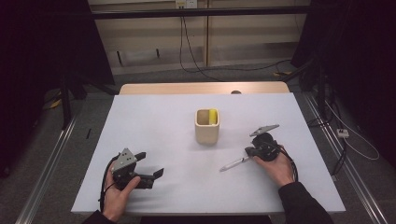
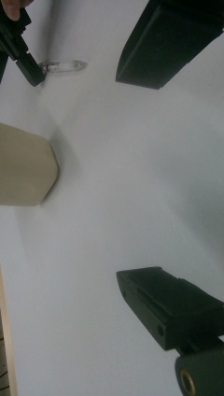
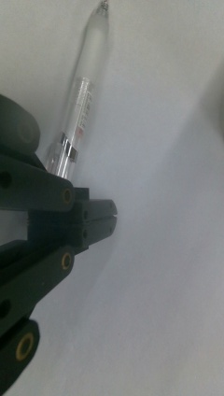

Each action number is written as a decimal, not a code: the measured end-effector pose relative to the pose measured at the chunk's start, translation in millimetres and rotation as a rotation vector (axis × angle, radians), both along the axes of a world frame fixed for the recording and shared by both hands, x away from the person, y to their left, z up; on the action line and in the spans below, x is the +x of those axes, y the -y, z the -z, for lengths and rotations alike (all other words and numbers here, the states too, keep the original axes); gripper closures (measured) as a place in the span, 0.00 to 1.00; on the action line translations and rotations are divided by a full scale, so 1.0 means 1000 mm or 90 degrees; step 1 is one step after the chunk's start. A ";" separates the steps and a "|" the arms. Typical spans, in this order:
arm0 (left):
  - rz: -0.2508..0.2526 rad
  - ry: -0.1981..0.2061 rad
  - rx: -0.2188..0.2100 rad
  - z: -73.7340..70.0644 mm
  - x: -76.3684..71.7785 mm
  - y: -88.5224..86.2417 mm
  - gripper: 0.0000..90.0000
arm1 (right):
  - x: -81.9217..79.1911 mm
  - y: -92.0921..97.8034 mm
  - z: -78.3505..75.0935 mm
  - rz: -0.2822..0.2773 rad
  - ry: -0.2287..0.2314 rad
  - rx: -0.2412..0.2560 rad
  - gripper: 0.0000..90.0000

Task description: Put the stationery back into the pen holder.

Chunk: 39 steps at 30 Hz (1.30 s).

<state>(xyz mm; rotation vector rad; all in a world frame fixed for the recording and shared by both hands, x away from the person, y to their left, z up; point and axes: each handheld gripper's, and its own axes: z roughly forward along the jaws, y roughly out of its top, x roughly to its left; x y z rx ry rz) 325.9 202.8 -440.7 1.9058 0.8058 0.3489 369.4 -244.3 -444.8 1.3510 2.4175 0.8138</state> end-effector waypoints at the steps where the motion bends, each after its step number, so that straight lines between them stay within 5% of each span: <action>1: -0.001 -0.001 0.000 0.000 0.000 0.000 0.06 | -0.001 0.001 0.000 -0.001 0.001 -0.003 1.00; 39: 0.001 -0.004 0.001 0.001 0.000 0.001 0.06 | -0.042 0.018 -0.004 -0.032 -0.027 -0.007 1.00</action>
